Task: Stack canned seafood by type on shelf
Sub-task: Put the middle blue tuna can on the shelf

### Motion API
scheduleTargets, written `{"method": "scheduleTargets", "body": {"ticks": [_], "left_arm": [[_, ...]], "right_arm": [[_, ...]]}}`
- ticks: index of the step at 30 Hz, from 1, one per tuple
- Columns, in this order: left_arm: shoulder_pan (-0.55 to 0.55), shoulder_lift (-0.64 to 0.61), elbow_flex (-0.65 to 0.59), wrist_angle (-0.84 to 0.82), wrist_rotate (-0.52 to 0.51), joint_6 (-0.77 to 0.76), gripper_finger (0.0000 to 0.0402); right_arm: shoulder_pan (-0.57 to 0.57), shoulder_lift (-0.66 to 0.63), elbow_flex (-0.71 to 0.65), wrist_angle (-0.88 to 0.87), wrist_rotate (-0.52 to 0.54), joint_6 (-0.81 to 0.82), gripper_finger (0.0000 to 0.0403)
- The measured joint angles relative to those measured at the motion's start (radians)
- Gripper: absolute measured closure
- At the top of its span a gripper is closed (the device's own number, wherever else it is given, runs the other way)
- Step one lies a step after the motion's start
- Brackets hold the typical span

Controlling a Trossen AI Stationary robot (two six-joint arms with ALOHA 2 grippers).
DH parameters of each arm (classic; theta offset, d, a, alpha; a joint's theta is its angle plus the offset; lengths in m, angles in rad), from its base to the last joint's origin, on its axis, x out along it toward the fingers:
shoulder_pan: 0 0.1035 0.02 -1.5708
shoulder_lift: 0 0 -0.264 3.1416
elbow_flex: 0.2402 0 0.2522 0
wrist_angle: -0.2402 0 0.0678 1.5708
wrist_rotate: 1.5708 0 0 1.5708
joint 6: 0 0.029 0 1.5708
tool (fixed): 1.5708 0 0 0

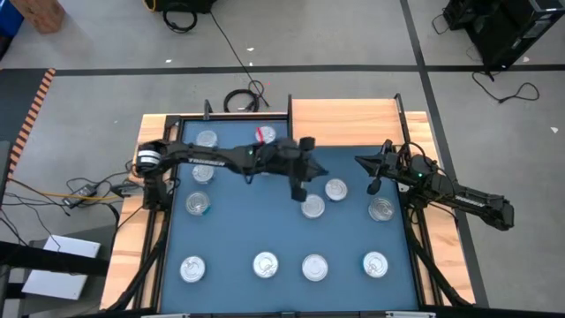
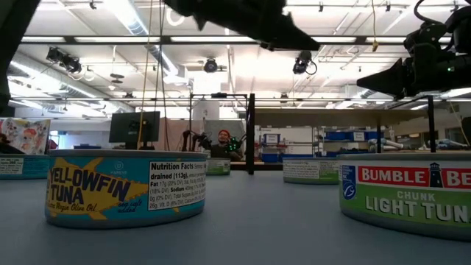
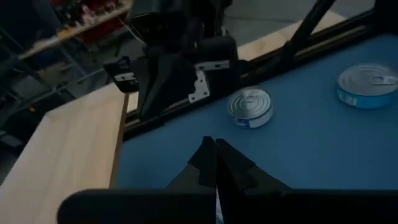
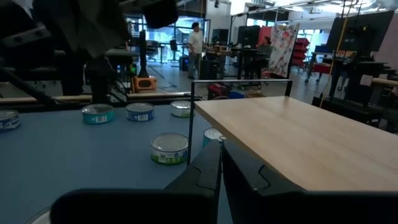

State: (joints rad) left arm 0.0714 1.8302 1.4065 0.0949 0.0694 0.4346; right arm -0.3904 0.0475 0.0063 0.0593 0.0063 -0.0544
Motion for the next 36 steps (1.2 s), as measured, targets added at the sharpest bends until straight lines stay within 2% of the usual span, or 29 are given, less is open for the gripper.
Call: {"method": "scheduleTargets", "body": {"ticks": [6, 11, 17, 21, 25, 31, 36], "left_arm": [[-0.058, -0.158, -0.284, 0.169, -0.001, -0.044, 0.0401], [-0.089, -0.264, -0.488, 0.316, -0.049, -0.079, 0.0401], [-0.101, -0.303, -0.586, 0.358, -0.067, -0.134, 0.0401], [-0.105, -0.301, -0.576, 0.349, -0.078, -0.139, 0.0401], [-0.097, -0.262, -0.495, 0.262, -0.069, -0.156, 0.0401], [-0.094, -0.082, -0.275, 0.058, -0.001, -0.121, 0.0401], [-0.092, 0.082, -0.068, -0.09, -0.004, -0.05, 0.0393]], "right_arm": [[0.0, 0.0, 0.0, 0.016, 0.001, 0.0, 0.0375], [0.0, 0.0, 0.0, 0.023, -0.003, 0.0, 0.0375], [0.001, 0.0, 0.0, 0.035, -0.007, 0.005, 0.0375], [0.002, 0.0, 0.0, 0.057, -0.007, 0.01, 0.0375], [0.002, 0.0, 0.0, 0.083, -0.007, 0.011, 0.0375], [0.005, 0.0, 0.0, 0.082, -0.008, 0.011, 0.0375], [0.005, 0.0, 0.0, 0.081, -0.008, 0.011, 0.0375]]}}
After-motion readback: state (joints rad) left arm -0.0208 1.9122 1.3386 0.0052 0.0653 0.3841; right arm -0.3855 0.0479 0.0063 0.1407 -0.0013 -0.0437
